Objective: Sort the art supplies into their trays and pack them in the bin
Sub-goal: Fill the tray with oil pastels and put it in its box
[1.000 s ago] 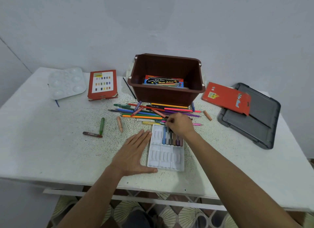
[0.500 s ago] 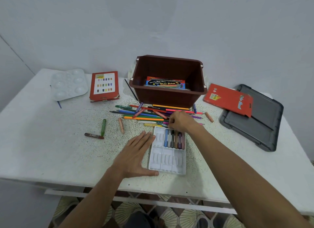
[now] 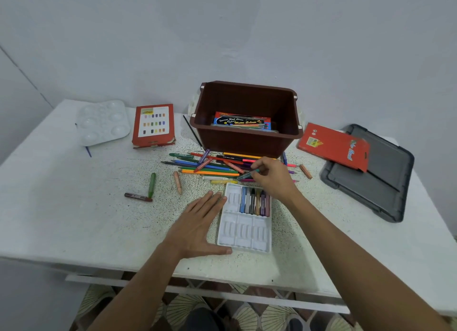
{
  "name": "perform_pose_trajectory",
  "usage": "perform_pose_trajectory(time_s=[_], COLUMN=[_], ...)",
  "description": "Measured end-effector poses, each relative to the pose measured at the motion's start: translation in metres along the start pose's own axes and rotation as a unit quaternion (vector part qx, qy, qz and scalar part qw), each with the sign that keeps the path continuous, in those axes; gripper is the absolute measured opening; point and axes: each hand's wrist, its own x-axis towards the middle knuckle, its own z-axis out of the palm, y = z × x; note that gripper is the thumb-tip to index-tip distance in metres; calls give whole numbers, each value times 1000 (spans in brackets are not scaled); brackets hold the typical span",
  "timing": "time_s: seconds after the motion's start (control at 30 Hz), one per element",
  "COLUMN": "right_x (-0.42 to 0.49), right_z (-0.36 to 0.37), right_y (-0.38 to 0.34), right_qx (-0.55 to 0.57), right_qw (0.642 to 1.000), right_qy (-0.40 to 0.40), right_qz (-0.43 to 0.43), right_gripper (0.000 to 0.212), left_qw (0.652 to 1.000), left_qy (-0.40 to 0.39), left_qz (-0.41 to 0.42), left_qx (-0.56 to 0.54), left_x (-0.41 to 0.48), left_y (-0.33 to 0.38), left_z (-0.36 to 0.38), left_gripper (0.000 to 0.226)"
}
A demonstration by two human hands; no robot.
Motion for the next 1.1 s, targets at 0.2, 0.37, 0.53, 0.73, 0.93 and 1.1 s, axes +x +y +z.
perform_pose_trajectory(time_s=[0.2,0.37,0.53,0.73,0.93,1.1], right_x=[-11,-13,-16,-26,-29,-34], right_z=[-7,-4,11,36,47,47], right_y=[-8,-14,-17,-11,-1,7], right_qx=[40,-63,-117,-131,-160,-220], right_qw=[993,976,978,988,986,975], right_qy=[-110,-206,-175,-79,-22,14], right_qz=[22,7,-5,-26,-50,-27], right_gripper=[12,2,11,23,42,53], left_qw=[1000,1000,1000,1000,1000,1000], left_qy=[6,7,6,10,11,5], left_qz=[-1,-3,-4,-4,-6,-8], left_qx=[-5,0,5,3,4,5], left_x=[-1,-1,-1,0,0,0], left_y=[0,1,1,1,2,3], left_z=[0,-1,0,0,-1,-1], left_gripper=[120,120,119,120,120,120])
